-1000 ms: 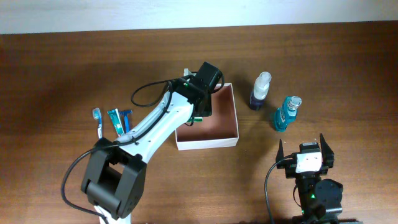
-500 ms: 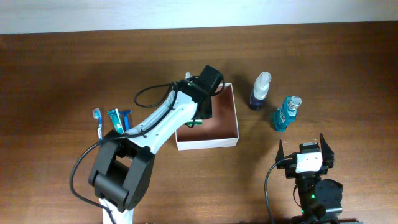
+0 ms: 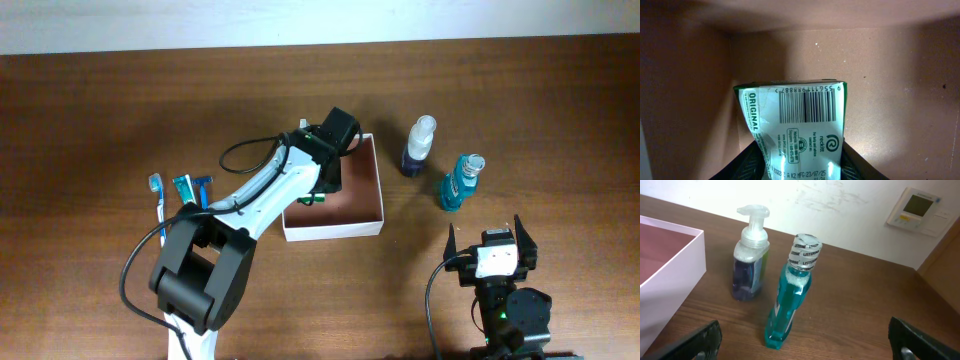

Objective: Pack container
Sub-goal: 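Lower the packet into the box and open the left gripper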

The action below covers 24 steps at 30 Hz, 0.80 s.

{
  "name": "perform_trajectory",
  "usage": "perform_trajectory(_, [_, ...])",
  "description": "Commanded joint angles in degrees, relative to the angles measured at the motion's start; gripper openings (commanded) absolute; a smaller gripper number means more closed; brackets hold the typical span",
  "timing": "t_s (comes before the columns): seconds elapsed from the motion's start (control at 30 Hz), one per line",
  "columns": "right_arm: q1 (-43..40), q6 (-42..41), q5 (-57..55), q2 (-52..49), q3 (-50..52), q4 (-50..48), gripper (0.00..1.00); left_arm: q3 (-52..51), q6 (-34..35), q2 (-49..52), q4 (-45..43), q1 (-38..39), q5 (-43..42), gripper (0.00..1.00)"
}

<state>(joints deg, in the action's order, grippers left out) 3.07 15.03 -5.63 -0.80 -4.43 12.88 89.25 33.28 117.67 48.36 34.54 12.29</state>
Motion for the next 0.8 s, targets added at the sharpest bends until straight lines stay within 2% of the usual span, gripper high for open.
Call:
perform_trajectory(0.0, [-0.1,0.0,-1.1,0.6,0.5,0.0,0.98,-0.1,0.6,0.5,-0.7,0.1,1.1,0.12])
perform_trajectory(0.07, [-0.1,0.0,-1.1,0.6,0.5,0.0,0.98,-0.5,0.6,0.5,-1.0,0.1,1.1,0.29])
perform_trajectory(0.1, [-0.1,0.0,-1.1,0.6,0.5,0.0,0.98,-0.5,0.6,0.5,-1.0,0.0,1.1,0.32])
perform_trajectory(0.33, [-0.1,0.0,-1.1,0.6,0.5,0.0,0.98,-0.5,0.6,0.5,-0.5,-0.7,1.1,0.34])
perform_trajectory(0.53, [-0.1,0.0,-1.1,0.6,0.5,0.0,0.98,-0.5,0.5,0.5,0.4,-1.0,1.0,0.53])
perform_trajectory(0.77, [-0.1,0.0,-1.1,0.6,0.5,0.0,0.98,0.0,-1.5,-0.1,0.4,-1.1,-0.5,0.6])
